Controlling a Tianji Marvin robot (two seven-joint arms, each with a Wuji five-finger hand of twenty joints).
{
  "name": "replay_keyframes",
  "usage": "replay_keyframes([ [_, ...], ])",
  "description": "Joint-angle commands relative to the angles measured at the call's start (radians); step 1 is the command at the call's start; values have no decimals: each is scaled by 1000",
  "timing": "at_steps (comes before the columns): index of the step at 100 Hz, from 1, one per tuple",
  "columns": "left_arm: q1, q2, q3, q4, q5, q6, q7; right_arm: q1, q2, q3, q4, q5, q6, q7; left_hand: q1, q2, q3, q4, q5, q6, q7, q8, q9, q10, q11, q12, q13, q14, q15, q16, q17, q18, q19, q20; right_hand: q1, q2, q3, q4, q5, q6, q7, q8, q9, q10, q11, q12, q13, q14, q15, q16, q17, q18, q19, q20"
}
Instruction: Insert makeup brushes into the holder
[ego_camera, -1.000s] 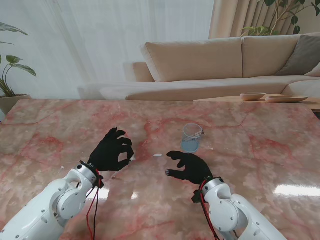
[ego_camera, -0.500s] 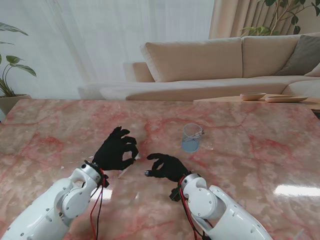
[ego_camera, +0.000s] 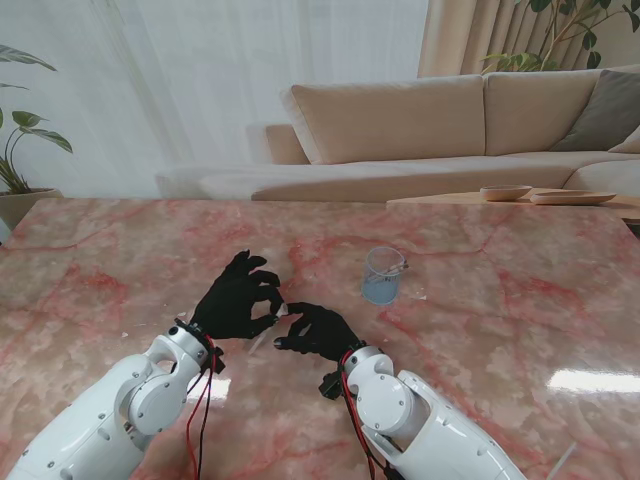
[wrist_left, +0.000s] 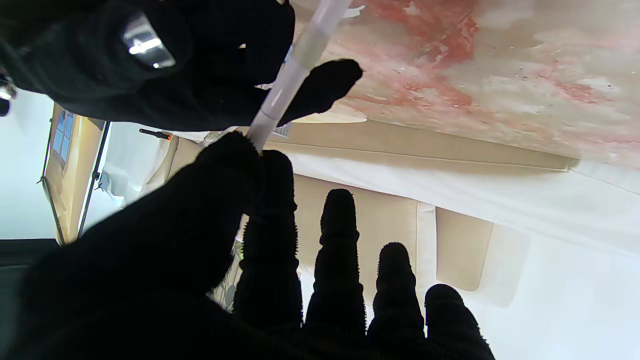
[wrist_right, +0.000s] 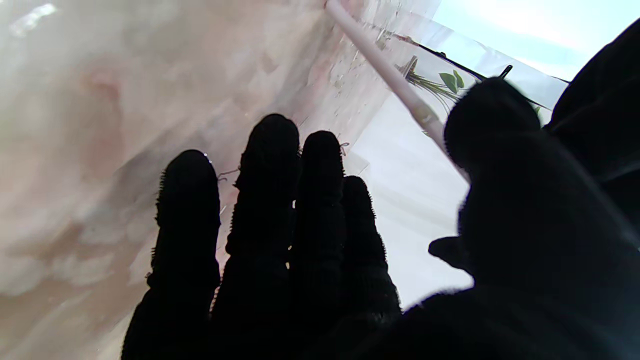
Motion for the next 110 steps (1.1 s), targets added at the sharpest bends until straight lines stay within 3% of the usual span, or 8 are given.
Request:
replay_keyframes([
  [1,-4,-8,11,3,-2,2,7,1,-14,-10,17,-2,-11,4,32,39,-13,-3,28,-51,7,20,21,-13,0,-2,17,4,24,1,-4,-4,-19,4,34,-37,-17,-41,29,-22,30,-10,27,-35,26,18,54,-35,33,22,16,2,49,28],
  [13,-10,-10,20,5,-8,4,8,7,-20,-19,28,4,-24,-2,32,40,-15,-3,28,-51,7,22,22,-10,0,-2,17,6,24,2,-4,-4,-19,3,50,-60,22,-51,50,-33,67,-21,51,-34,33,25,64,-38,71,24,20,8,72,37],
  [18,-12,-10,22,6,-11,6,8,8,-22,-22,32,5,-28,-8,34,40,-15,-3,28,-50,7,23,22,-10,0,-2,17,5,24,2,-4,-4,-19,3,-74,-267,420,-75,57,-37,86,-38,58,-33,34,28,65,-38,87,18,20,12,80,40],
  [23,-13,-11,24,6,-13,7,8,10,-25,-24,36,5,-31,-15,34,41,-15,-3,27,-49,7,23,22,-11,0,-1,17,5,24,2,-4,-4,-19,3,-118,-341,564,-92,69,-42,97,-34,65,-33,34,28,66,-38,92,16,20,15,86,44],
  [60,-14,-13,34,8,-23,10,11,23,-38,-46,61,8,-41,-34,37,44,-19,-3,23,-50,7,26,21,-12,-1,-2,16,3,23,1,-4,-4,-22,-1,-106,-358,585,-97,248,-97,185,145,152,-22,-17,2,109,-19,77,-3,42,39,126,64],
  [76,-11,-13,33,6,-24,11,10,26,-45,-51,70,10,-44,-49,39,45,-21,-3,22,-53,7,27,23,-13,-1,-2,18,4,23,1,-4,-3,-24,-4,-96,-367,574,-146,294,-116,201,188,190,-23,-37,8,127,-10,59,-12,50,45,134,64],
  [102,-10,-14,34,6,-26,10,12,34,-67,-62,102,13,-68,-102,40,47,-22,-3,21,-55,7,29,22,-13,-2,-3,18,4,23,1,-4,-2,-27,-8,-60,-376,538,-245,405,-141,222,195,325,-24,-98,-11,216,2,19,-39,108,45,179,60],
  [110,-10,-15,34,6,-28,9,14,37,-75,-65,113,14,-74,-123,40,47,-23,-3,21,-57,7,30,22,-13,-2,-3,18,4,23,1,-4,-2,-27,-9,-40,-372,521,-257,415,-162,318,71,375,-24,-122,-19,252,3,-8,-47,130,44,203,45],
])
